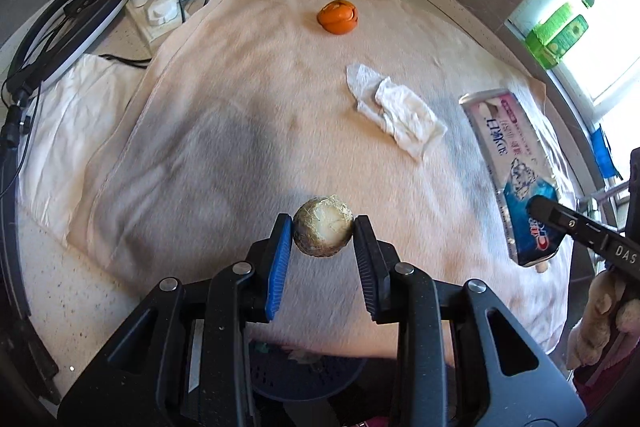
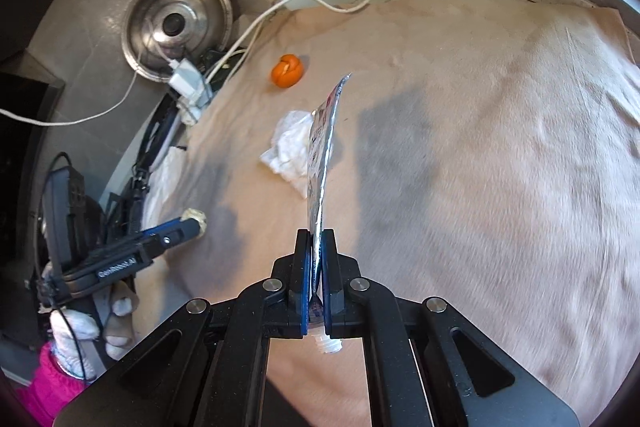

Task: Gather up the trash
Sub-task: 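Carry the ball and toothpaste tube with both grippers over the wastebasket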

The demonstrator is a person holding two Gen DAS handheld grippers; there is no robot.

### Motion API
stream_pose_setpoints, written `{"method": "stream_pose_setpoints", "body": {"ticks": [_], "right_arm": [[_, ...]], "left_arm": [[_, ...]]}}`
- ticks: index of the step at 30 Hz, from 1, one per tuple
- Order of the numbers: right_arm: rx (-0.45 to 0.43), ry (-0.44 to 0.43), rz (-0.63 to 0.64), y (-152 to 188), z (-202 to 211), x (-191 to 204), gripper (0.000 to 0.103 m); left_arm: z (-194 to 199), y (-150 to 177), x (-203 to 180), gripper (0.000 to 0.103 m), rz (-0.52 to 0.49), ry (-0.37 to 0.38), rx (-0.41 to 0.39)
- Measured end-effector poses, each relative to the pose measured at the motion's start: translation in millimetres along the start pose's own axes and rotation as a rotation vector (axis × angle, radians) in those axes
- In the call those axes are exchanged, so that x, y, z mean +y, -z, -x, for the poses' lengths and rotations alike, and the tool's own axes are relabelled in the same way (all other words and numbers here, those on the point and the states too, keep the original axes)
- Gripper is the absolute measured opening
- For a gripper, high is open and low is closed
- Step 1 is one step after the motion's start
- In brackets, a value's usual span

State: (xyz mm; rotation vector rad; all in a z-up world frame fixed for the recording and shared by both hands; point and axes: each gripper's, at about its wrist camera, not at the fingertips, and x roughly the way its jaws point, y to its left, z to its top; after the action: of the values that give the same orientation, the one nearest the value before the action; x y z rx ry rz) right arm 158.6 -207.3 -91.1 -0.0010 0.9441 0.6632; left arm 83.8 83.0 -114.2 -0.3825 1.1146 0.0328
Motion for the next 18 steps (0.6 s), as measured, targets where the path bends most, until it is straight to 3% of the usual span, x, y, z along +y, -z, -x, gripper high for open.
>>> {"method": "stream_pose_setpoints", "body": {"ticks": [7, 18], "right_arm": [[-0.019, -0.025, -0.027, 29, 13, 19, 0.003], [0.020, -0.057, -0.015, 74, 24, 44, 0.003]], "left_arm": [[18, 27, 7, 0.031, -0.024, 0.008, 0.008], [34, 67, 13, 0.031, -0.065, 0.037, 0.017]]}}
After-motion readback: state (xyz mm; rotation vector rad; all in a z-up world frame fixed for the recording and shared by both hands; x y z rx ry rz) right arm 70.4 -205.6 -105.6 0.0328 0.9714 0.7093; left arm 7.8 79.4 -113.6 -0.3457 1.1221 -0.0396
